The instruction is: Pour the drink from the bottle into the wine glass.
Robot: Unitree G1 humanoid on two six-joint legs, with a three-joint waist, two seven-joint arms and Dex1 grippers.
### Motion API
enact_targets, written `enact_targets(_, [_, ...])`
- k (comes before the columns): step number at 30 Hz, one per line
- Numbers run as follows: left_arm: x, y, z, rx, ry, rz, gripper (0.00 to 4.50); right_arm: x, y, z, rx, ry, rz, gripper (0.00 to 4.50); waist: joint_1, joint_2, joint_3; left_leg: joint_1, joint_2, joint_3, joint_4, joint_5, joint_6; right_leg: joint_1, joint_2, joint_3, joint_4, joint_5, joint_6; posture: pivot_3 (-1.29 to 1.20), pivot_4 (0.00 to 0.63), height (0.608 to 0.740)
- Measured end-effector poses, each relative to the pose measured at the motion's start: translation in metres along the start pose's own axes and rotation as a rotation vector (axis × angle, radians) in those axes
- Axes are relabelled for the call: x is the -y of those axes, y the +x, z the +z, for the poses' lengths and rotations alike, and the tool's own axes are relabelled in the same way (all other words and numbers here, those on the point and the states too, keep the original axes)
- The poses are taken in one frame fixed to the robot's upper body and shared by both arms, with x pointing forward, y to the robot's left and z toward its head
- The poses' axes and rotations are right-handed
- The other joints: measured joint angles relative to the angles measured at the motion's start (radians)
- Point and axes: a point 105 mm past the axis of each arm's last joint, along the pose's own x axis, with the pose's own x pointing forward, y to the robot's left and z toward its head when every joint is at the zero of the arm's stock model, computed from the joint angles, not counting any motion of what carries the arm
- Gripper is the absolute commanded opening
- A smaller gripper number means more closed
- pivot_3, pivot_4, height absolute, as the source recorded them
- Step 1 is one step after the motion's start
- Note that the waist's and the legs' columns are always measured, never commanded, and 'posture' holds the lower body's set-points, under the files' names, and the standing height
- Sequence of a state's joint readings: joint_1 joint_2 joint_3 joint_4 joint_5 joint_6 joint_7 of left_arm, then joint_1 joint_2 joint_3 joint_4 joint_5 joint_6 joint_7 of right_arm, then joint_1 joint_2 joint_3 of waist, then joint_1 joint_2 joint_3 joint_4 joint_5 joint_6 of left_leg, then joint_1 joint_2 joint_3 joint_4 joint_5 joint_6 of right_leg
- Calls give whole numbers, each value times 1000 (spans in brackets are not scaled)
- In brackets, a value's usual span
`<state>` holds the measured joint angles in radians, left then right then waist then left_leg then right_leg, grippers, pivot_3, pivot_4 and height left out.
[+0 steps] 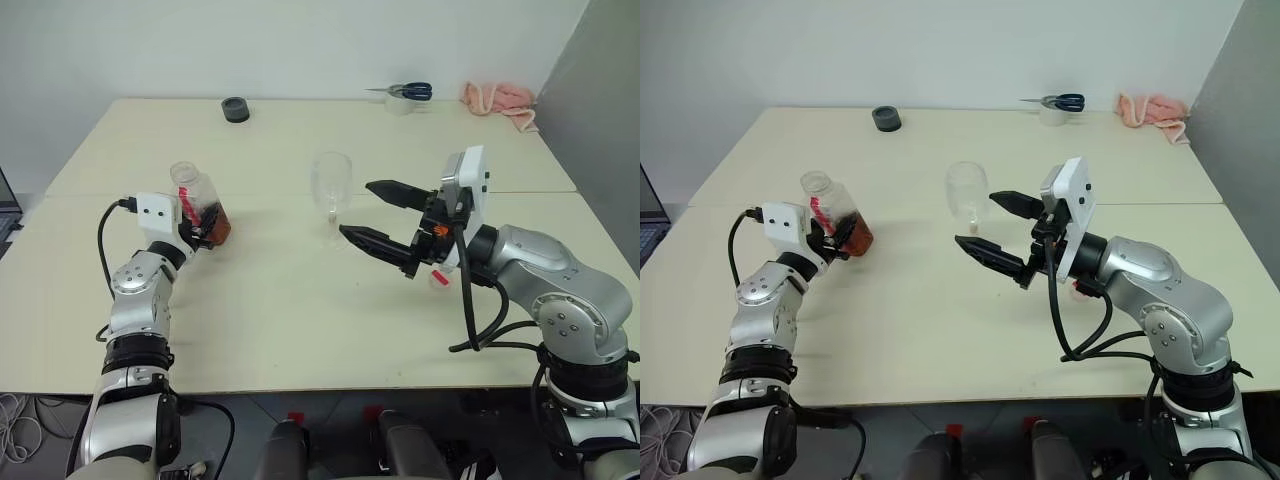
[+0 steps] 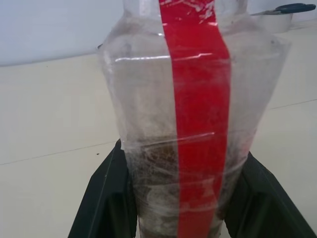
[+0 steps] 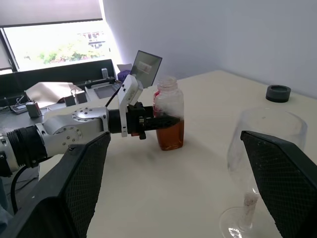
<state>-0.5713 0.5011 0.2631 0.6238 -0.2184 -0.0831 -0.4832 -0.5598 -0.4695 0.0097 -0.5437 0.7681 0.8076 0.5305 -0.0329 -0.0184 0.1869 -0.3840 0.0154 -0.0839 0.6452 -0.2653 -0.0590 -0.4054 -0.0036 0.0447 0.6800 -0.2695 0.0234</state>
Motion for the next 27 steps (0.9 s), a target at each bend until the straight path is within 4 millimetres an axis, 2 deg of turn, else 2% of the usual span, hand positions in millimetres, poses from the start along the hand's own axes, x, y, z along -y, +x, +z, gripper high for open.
enact_targets(3, [4,5,3,-8,47,3,1741,4,-1,2,9,-22,-29,4500,1,0,0,0,0,0,0,0,0,0,0,0,0,0,0,0,150,740])
enact_targets(5, [10,12,14,6,79,-16,1741,8,-1,4,19,-50,-62,4500,1,-1,1,-1,0,-1,0,0,0,0,0,-1,0,0,0,0,150,740])
enact_targets(9, [31,33,53,78,167,-100,1741,23,-3,6,47,-109,-141,4500,5,-2,1,-3,-2,-2,1,0,0,-1,-1,-2,-1,0,0,0,150,740])
enact_targets(11, [49,44,77,123,237,-181,1741,31,-5,6,56,-152,-182,4500,4,-2,1,-4,-2,-2,1,0,0,-1,-1,-2,-1,0,0,0,150,740])
enact_targets(13, [66,51,93,147,307,-263,1741,37,-5,6,72,-165,-209,4500,2,-2,1,-4,-2,-1,0,0,0,-1,-1,-1,-1,0,0,0,150,740])
enact_targets(16, [86,59,104,149,412,-367,1741,43,-4,3,89,-173,-234,4500,-3,-2,1,-5,-2,-1,0,0,0,-3,-1,-1,-1,0,0,0,150,740])
enact_targets(18, [93,63,111,161,482,-399,1741,46,-2,1,98,-175,-244,4500,-7,-2,1,-7,-2,0,0,0,0,-5,0,-1,0,0,0,0,150,740])
enact_targets(27, [88,67,114,159,753,-447,1741,46,-2,-7,102,-172,-255,4500,-8,-2,1,-14,-2,-1,2,0,0,-11,-1,-1,0,0,0,0,150,740])
